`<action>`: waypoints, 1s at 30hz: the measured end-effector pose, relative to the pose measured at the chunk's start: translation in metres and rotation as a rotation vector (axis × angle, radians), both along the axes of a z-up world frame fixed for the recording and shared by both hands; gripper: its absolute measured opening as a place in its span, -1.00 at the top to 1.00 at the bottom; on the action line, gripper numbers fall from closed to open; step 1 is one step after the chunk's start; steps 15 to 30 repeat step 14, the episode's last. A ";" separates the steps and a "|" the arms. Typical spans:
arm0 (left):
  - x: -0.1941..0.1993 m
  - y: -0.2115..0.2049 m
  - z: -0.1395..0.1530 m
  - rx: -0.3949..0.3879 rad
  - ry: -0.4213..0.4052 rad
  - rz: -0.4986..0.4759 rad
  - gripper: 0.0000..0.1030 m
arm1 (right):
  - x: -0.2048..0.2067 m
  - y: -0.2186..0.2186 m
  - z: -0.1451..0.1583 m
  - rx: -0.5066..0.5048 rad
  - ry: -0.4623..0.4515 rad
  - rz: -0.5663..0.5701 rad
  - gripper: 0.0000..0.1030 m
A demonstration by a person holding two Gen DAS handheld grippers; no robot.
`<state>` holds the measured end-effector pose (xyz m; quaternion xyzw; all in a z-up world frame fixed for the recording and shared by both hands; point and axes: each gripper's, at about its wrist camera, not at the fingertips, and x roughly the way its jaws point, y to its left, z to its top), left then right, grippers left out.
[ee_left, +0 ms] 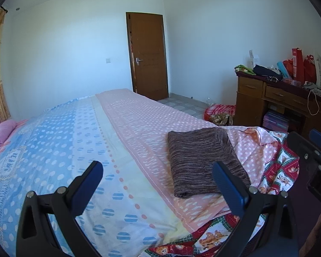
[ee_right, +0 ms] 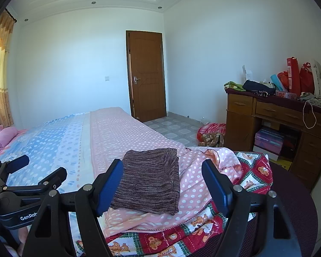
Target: Fold small clothes
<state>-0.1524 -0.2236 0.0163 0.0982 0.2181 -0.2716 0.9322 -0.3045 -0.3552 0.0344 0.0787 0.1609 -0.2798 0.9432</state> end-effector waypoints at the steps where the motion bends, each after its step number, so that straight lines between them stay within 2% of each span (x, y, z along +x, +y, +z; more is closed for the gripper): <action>1: 0.001 0.001 0.000 -0.004 0.004 -0.004 -1.00 | 0.000 0.000 0.000 0.002 0.000 0.000 -0.49; 30: 0.003 0.001 -0.003 0.020 0.004 0.003 -1.00 | 0.003 -0.011 -0.004 0.034 0.010 -0.005 -0.49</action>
